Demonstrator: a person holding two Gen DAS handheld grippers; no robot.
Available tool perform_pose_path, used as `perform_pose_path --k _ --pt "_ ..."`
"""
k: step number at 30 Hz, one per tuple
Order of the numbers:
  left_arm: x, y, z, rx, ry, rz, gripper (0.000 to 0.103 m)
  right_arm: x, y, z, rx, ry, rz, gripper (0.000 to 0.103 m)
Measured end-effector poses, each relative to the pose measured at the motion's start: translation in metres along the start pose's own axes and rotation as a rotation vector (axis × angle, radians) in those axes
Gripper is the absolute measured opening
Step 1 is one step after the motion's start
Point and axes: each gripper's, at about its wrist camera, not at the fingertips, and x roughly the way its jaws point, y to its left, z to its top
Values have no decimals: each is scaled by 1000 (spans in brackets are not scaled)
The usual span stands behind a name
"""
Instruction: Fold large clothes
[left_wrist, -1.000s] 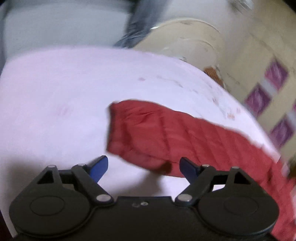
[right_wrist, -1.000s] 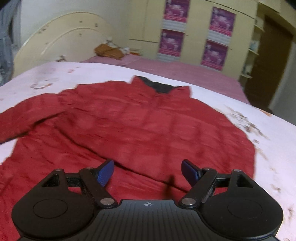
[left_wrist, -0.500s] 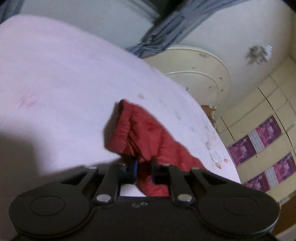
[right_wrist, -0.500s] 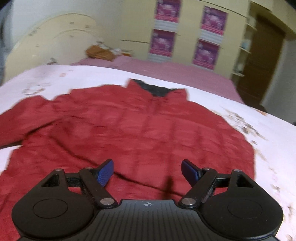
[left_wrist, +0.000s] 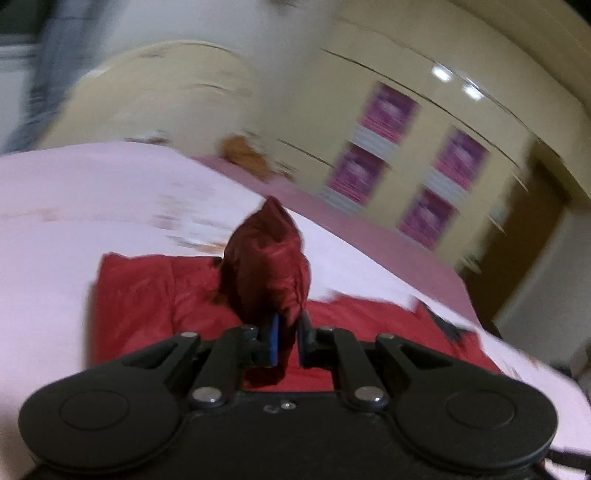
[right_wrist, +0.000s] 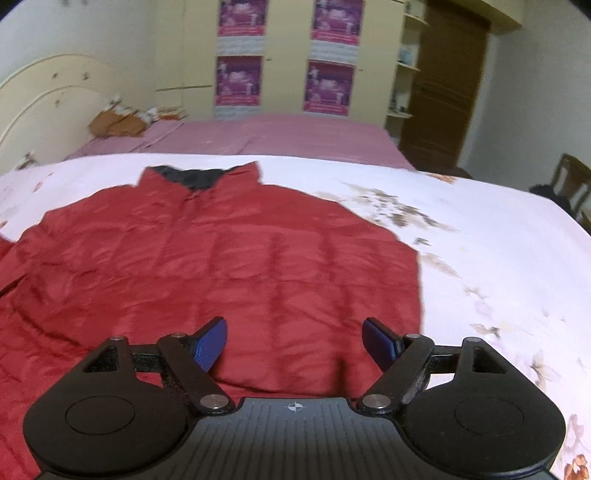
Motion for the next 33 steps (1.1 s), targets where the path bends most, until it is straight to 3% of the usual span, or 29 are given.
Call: perform_pose_path --k 9,15,21,29,33 --pt "54 -137 -52 318 184 -239 9 -1 -62 1 107 -7 -51 79" --pt "59 -200 -97 458 230 -327 9 0 -100 -5 155 -2 -63 79" --pt "67 -247 -119 545 266 -375 9 -3 -139 -13 202 6 -80 79" --pt "63 -275 -139 612 290 -405 9 -11 -175 -20 237 8 -102 79" --pt "65 -278 -148 633 360 -439 11 -14 -181 -23 247 13 -105 79"
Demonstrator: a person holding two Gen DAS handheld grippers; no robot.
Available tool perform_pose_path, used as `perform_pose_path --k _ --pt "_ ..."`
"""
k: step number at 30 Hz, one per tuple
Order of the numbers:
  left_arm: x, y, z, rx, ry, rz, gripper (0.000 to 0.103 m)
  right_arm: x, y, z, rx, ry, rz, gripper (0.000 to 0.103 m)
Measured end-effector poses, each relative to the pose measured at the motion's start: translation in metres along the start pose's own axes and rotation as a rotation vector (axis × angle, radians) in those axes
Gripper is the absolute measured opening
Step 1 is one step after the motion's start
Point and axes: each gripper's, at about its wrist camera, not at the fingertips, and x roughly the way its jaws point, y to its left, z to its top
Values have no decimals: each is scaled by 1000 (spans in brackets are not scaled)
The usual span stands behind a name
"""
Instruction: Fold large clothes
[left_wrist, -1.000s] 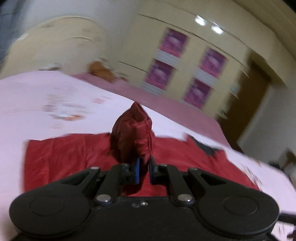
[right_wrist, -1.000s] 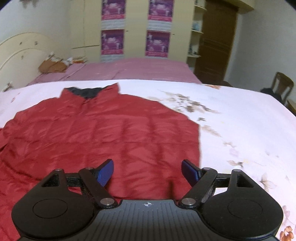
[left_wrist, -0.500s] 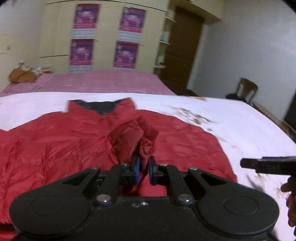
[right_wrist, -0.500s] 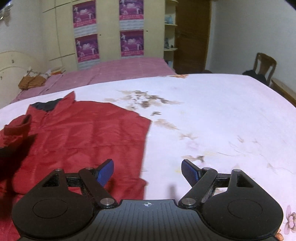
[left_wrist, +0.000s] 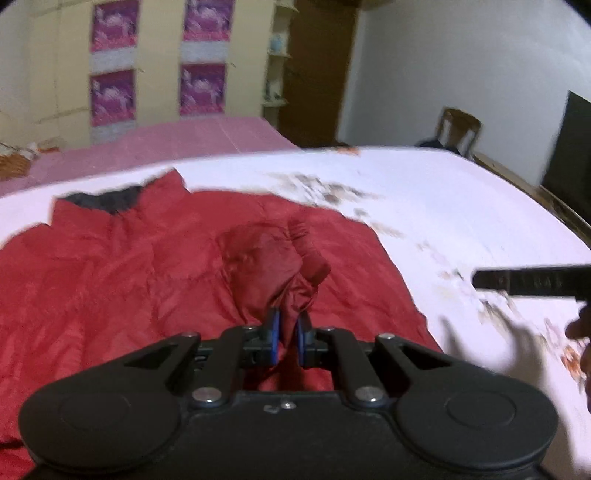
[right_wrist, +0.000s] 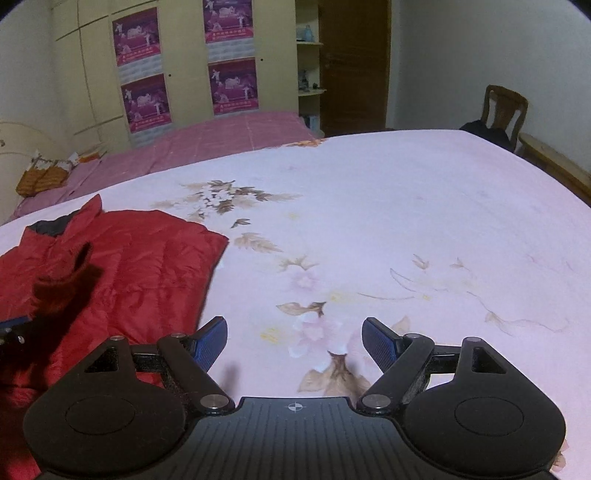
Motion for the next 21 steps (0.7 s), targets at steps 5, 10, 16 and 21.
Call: perform_pose_path --k 5,10,16,21 --pt "-17 8 -7 -61 11 -130 66 -7 6 3 -7 -4 24 79" --pt "-84 70 -15 -191 -161 -28 60 -11 34 13 -16 -34 149 79" --pt "-104 168 -44 -250 -110 277 50 2 102 7 -114 11 306 43" --pt "-92 197 -61 -225 -54 313 49 17 140 -9 -180 71 306 43"
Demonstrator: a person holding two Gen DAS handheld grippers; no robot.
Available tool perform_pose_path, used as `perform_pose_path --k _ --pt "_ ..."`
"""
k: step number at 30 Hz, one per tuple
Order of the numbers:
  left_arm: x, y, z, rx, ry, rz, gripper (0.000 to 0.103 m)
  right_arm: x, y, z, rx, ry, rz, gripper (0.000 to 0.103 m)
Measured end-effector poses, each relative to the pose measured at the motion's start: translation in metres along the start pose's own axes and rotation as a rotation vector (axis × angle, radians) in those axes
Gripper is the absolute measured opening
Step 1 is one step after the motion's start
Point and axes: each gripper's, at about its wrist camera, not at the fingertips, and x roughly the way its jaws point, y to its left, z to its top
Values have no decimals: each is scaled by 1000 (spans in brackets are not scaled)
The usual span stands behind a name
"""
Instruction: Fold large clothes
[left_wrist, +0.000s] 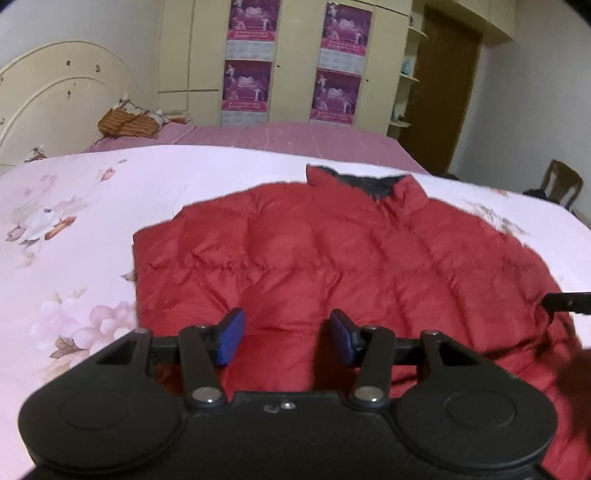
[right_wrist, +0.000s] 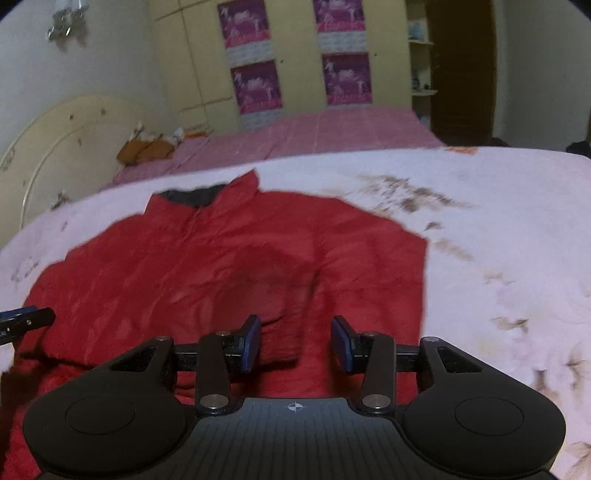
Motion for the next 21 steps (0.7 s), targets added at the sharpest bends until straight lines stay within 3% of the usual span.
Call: perform_pose_path --k 3,6,10,13,15,21 --pt "1 -4 -7 74 -9 7 49 14 11 -10 -48 84 -57 43" --pt "1 -2 -10 134 -28 -1 49 9 17 -18 -69 97 -87 43" --pt "-3 8 -9 136 -18 -29 49 4 21 -22 -84 100 -113 43" --pt "-9 21 9 108 -72 -42 50 -20 24 -6 -88 -22 -137 43" --pt "4 28 22 96 -67 -49 50 -21 32 7 -113 -65 -132 43" --pt "56 35 43 117 -18 -66 50 28 65 35 -158 -68 -51 43"
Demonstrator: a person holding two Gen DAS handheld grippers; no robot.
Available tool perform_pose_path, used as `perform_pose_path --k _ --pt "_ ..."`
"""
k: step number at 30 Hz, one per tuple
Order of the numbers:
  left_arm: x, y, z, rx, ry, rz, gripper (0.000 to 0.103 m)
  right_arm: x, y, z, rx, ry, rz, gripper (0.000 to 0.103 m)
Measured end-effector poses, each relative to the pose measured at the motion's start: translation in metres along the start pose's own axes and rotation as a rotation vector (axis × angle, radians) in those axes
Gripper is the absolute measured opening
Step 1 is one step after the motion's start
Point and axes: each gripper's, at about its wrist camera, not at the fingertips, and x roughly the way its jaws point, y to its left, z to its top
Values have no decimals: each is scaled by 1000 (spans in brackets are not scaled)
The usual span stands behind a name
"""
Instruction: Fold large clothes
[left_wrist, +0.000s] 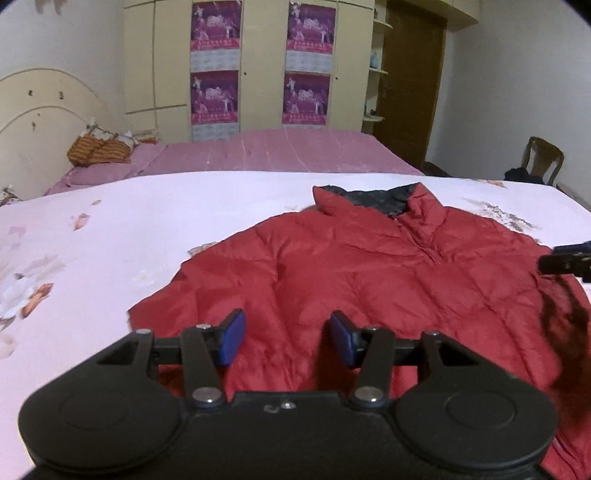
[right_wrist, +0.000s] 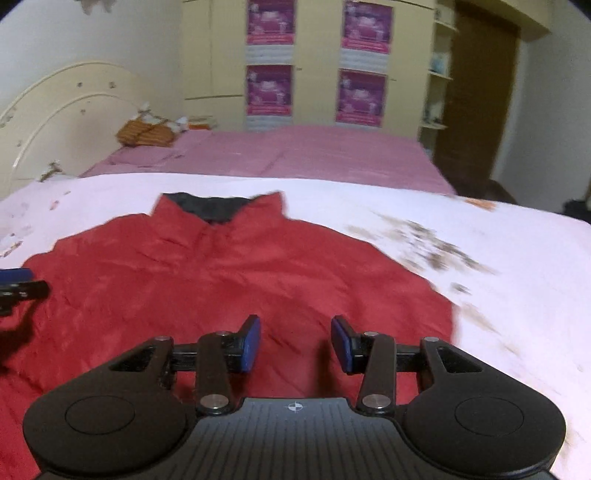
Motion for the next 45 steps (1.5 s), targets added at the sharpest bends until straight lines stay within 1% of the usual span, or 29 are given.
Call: perform_pose_path --k 3,5,6,9,11,13,14,15,16,17,19,22,24,26,27,29,31,35,38,40,42,43,44,45 --pt "15 4 -1 10 5 1 52 27 15 -2 -41 14 41 43" --pt "19 12 -4 0 4 9 53 43 17 -11 -60 48 22 43" --pt "20 17 -6 2 5 27 53 49 14 -13 -52 59 8 43" --pt "17 32 -12 -11 7 62 54 48 -5 -21 -5 64 -54 43" --pt "15 40 -15 -19 5 64 54 45 -17 -25 21 70 -92 43" --pt "11 44 -17 -27 3 64 54 44 -24 -26 48 75 -81 43" --pt "7 43 -16 -31 2 68 51 44 -22 -25 32 79 -90 43" --pt "-1 42 -15 -35 -4 72 51 42 -20 -23 20 80 -102 43" --pt "-10 40 -15 -39 -20 67 51 38 -17 -20 21 75 -107 43" --pt "-21 36 -15 -47 -39 44 51 30 -15 -18 31 56 -100 43" --pt "-40 18 -19 -25 -52 6 51 14 -8 -17 46 27 -73 43" --pt "-57 -11 -30 1 -46 -24 52 -3 15 -25 25 18 -15 43" --pt "-61 -22 -38 -2 -31 -7 52 -6 35 -30 2 25 27 43" --pt "-63 -26 -47 -8 -21 5 52 -7 53 -37 -41 32 45 43" --pt "-62 -26 -52 -13 -1 1 52 -6 60 -40 -66 39 39 43" --pt "-63 -26 -60 16 13 10 54 1 65 -46 -89 62 8 43" --pt "-65 -22 -64 25 21 22 55 9 59 -51 -67 83 -24 43" --pt "-68 -11 -68 9 20 25 56 13 43 -53 -21 86 -74 43" --pt "-66 -7 -71 -7 21 9 56 17 35 -54 -5 99 -78 43" --pt "-70 -8 -69 -2 22 14 57 20 35 -54 -10 106 -77 43" --pt "-80 -7 -69 0 15 24 63 16 33 -49 11 112 -74 43" --pt "-88 -6 -71 0 4 38 78 9 30 -48 39 105 -68 43" --pt "-93 -5 -73 -4 -4 59 99 1 26 -48 71 93 -62 44" --pt "-100 -3 -77 -10 -14 83 103 -6 23 -49 90 86 -63 55"
